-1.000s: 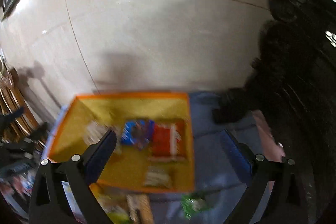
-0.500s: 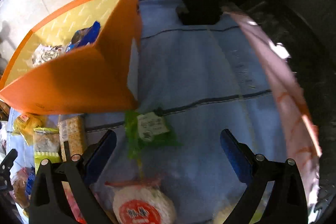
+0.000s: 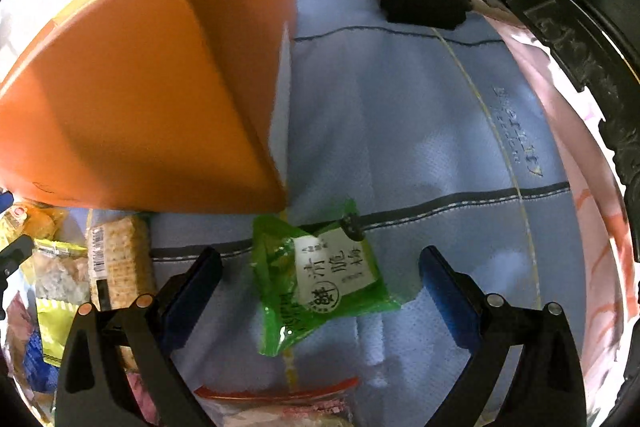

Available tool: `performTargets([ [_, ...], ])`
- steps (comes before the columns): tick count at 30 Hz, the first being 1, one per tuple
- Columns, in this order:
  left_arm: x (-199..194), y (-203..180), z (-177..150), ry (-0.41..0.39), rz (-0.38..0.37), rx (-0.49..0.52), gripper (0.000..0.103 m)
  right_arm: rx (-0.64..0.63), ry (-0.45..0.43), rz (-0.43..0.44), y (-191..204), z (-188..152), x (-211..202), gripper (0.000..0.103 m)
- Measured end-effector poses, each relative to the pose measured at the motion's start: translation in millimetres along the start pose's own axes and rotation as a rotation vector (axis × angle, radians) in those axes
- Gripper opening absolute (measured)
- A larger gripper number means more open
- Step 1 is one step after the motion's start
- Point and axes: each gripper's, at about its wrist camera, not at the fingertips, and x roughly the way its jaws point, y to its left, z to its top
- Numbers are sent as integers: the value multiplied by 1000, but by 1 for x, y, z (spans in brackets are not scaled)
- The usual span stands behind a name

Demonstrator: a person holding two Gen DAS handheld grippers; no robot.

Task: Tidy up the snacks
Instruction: 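Grasp the yellow bread bag with the left tool while the right tool grasps a green snack bag, then drop the bread bag into the box with the left tool while the right drops the green bag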

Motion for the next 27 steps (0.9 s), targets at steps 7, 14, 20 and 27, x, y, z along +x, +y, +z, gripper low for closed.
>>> performTargets([
  [7,2,0,-13,50,-34,-27,57,1,-13,0,1,-5,-10,44],
  [14,-20,-18,-19,58,-57,-24,48,35,11,50,3,-14,-34,39],
  [20,-83,-22,-20,-41,-111,-52,48,40,-93,65,3,-29,-94,39],
  [27,-160,-5,13,-178,-203,-101,48,-24,-286,118,10,-3,-177,40],
])
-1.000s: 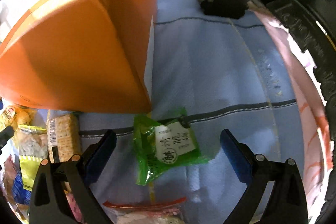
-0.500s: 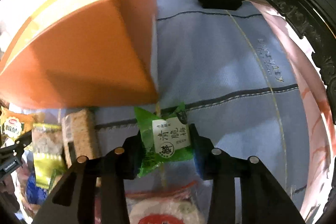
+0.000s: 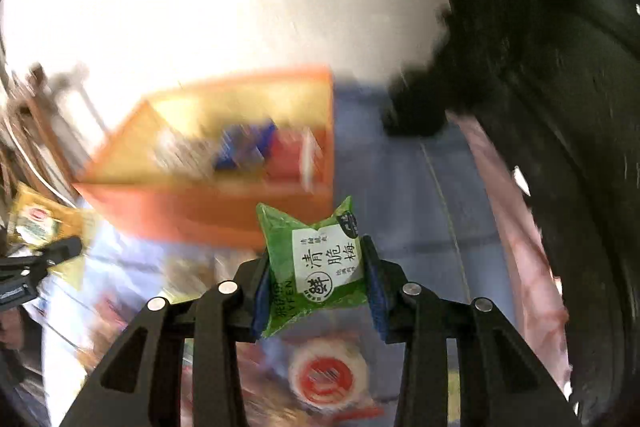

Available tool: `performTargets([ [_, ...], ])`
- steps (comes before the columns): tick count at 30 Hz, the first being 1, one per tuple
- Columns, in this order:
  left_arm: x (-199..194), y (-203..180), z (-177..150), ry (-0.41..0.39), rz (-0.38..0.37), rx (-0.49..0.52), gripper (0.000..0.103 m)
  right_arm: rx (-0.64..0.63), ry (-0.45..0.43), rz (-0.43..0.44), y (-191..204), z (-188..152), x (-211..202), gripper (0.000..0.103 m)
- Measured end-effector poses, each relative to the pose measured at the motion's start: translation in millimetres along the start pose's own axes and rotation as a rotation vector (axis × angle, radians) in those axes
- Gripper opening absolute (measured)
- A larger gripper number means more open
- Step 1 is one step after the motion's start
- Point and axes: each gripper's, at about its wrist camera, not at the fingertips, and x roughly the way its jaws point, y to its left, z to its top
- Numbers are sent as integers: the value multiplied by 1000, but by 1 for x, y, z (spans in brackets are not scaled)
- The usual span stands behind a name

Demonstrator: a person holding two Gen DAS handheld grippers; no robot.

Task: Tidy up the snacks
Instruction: 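Drop the bread bag into the box with the left tool while the right drops the green bag, then grasp a pink-edged pastry bag with the left tool while the right tool grasps a cracker pack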

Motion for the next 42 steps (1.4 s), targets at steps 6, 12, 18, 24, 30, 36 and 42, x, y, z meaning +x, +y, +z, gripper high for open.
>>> performTargets([
  [6,-25,13,65,-112,116,7,48,-29,-87,121,16,57,-13,40],
  [12,-15,24,108,-104,207,-18,48,-4,-68,195,27,107,18,40],
  [18,-7,30,127,-123,209,-2,48,-81,-81,156,48,132,17,40],
  [24,-10,33,148,-154,219,8,48,-130,-83,111,54,146,18,41],
  [30,12,26,142,-155,309,22,99,-139,-94,76,52,147,27,99],
  [36,15,37,125,-100,337,28,99,-97,-74,54,30,130,18,99],
  [42,-3,47,56,-32,272,-8,99,-115,-3,84,21,83,2,99],
])
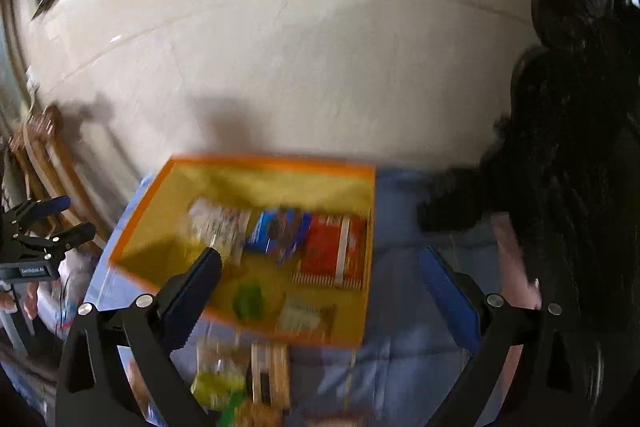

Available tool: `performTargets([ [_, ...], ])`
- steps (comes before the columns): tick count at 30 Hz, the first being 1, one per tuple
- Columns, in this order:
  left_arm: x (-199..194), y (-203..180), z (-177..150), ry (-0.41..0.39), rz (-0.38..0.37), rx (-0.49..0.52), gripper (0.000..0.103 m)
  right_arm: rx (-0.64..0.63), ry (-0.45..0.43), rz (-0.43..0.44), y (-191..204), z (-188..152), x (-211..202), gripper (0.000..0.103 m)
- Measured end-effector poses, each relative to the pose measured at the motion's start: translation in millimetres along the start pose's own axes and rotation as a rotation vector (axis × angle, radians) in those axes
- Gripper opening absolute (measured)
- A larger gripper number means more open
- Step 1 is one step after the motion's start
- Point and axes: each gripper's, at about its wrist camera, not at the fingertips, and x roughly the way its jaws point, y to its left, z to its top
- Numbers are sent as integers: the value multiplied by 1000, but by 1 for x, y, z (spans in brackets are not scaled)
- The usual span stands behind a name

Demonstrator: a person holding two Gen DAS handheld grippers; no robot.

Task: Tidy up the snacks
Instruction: 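Grasp a pink-edged pastry bag with the left tool while the right tool grasps a cracker pack, then drop the pastry bag into the box with the left tool while the right tool drops the cracker pack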

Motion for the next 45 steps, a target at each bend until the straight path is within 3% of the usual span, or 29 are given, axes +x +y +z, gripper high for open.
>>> performTargets([
  [4,4,-7,-83,56,74,113,99,-63,93,23,20,-62,10,99],
  [7,21,-14,-142,144,69,143,99,-77,171,27,35,-104,34,99],
  [9,34,-16,-170,204,44,121,99,-57,272,-64,39,-127,65,99],
  [11,42,-15,-182,222,16,97,99,-27,299,-100,38,-140,85,99],
  [12,44,-14,-183,212,-1,67,99,-10,309,-108,37,-144,95,99],
  [14,48,-7,-180,223,-109,-11,99,39,324,-119,35,-145,114,99],
  [15,50,-6,-178,219,-120,-20,99,50,317,-111,34,-143,118,99],
  [17,54,-9,-174,210,-125,2,99,33,315,-106,35,-136,130,99],
  [20,59,-19,-176,265,-204,61,99,-14,332,-55,44,-132,146,99],
  [23,64,-35,-189,254,-52,228,99,-59,363,-97,48,-140,161,98],
  [24,63,-35,-192,231,-65,233,99,-51,367,-102,47,-142,163,98],
  [26,74,-33,-196,298,-47,192,99,-43,354,-97,45,-146,162,98],
  [27,78,-32,-198,316,-56,172,99,-38,359,-94,43,-148,160,90],
  [29,77,-32,-199,302,-84,124,88,-32,366,-77,46,-146,155,60],
  [30,72,-37,-197,290,-101,142,63,-46,367,-75,49,-146,152,47],
  [31,69,-41,-194,288,-101,139,44,-76,375,-120,55,-145,150,47],
  [34,67,-51,-194,312,-98,156,42,-38,401,-100,53,-145,148,47],
  [37,57,-58,-194,307,-92,165,42,15,366,-88,48,-140,130,47],
  [40,38,-62,-188,260,-111,125,42,-16,302,-116,51,-131,103,47],
  [45,2,-73,-161,159,-42,104,42,27,212,-105,56,-110,56,47],
])
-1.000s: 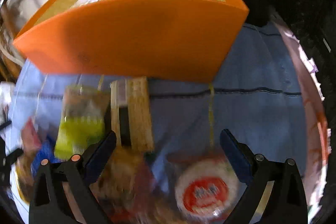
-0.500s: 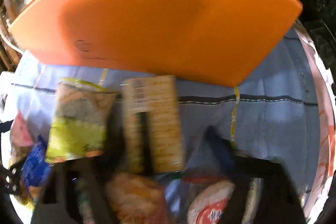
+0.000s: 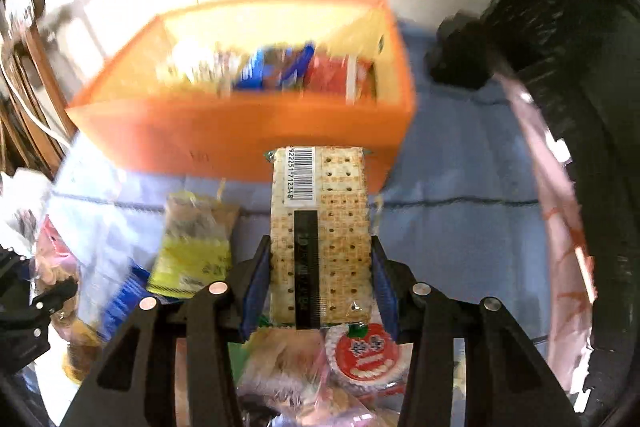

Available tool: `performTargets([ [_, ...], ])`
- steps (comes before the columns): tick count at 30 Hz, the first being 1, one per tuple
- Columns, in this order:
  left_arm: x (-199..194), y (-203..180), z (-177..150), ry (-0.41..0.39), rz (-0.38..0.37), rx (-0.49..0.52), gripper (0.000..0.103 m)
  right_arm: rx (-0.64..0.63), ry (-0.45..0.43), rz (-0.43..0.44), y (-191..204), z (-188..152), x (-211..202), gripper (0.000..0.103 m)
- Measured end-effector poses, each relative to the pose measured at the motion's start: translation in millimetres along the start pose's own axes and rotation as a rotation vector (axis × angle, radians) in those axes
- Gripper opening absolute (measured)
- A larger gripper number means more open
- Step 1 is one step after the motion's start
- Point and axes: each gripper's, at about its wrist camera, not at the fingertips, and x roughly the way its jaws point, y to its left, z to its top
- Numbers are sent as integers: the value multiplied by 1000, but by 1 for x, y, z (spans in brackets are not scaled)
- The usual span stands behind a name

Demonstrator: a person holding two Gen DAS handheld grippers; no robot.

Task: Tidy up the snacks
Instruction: 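Drop the pastry bag into the box with the left tool while the right tool drops the cracker pack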

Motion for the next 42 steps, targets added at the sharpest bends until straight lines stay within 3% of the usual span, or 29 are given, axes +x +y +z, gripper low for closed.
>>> performTargets([
  [6,-58,-6,54,-165,77,-14,42,10,-155,42,-22,34,-71,47],
  [10,-76,21,99,-227,96,-37,42,20,-242,69,-25,77,-87,47],
  [18,-68,45,201,-285,74,-176,42,61,-250,126,-33,166,-82,47],
  [23,-57,46,220,-295,42,-202,42,80,-259,143,-29,181,-63,47],
  [28,-38,46,219,-268,65,-188,42,67,-223,152,-25,176,-40,47],
  [38,-22,48,225,-231,48,-177,42,64,-217,149,-25,180,-33,47],
  [39,-22,48,226,-238,47,-169,43,62,-218,153,-24,181,-32,48],
  [41,-19,45,226,-248,95,-151,90,46,-229,160,-23,181,-29,86],
  [42,-19,44,224,-263,119,-143,99,43,-233,142,-22,180,-28,99],
])
